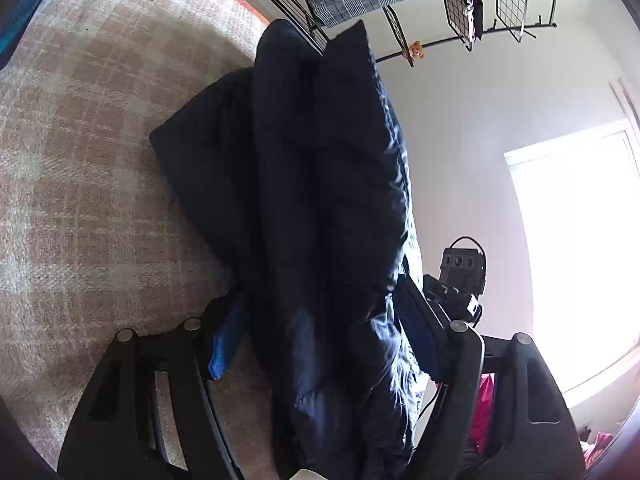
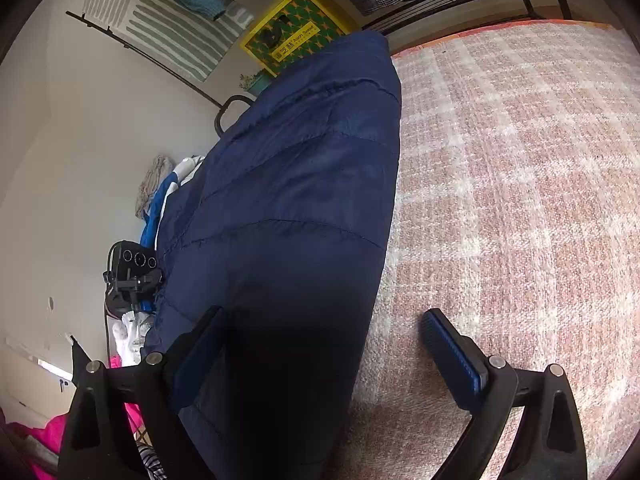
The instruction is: Fold large clothes
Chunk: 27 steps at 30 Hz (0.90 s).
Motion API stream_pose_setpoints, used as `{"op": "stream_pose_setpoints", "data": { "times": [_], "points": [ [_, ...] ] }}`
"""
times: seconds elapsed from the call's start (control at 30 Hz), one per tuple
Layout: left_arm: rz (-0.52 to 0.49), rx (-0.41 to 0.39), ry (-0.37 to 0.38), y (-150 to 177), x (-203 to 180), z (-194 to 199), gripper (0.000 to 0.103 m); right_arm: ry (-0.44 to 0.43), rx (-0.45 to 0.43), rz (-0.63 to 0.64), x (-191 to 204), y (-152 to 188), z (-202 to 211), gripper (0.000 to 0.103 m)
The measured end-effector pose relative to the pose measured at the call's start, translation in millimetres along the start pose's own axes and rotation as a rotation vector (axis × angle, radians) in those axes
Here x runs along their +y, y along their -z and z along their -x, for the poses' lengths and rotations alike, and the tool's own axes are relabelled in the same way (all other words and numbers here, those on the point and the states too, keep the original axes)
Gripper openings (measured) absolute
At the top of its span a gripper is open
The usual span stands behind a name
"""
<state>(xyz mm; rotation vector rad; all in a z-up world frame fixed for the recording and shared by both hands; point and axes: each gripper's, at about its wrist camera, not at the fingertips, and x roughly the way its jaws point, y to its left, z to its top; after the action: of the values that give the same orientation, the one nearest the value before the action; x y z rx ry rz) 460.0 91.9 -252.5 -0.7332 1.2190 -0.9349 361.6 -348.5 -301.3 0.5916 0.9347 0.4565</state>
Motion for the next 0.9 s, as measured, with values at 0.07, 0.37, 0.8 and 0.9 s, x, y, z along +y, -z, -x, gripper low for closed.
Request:
{"op": "stream_pose_setpoints", "data": {
  "times": [0.07, 0.37, 0.8, 0.9],
  "points": [
    [0.005, 0.0, -0.004, -4.1, -3.0, -6.1, 0.074, -0.043, -0.014, -0.031, -6.0, -1.5, -0.6, 0.089],
    [0.029, -0.031, -0.115, -12.4, -16.2, -26.4, 0.042, -0.053, -0.008, -0.04, 11.4, -18.7, -22.2, 0.042],
    [-0.125, -0.104, -0.257, 21.9, -64.0, 9.9, 0.022, 0.142, -0.017, 0.155, 96.6, -11.0, 11.5, 0.021],
    [-0.142, -0.116, -0.262, 29.6, -69.6, 21.5, 0.021, 0.163, -0.021, 0.177, 113.5, -7.2, 16.8, 0.02]
  ]
}}
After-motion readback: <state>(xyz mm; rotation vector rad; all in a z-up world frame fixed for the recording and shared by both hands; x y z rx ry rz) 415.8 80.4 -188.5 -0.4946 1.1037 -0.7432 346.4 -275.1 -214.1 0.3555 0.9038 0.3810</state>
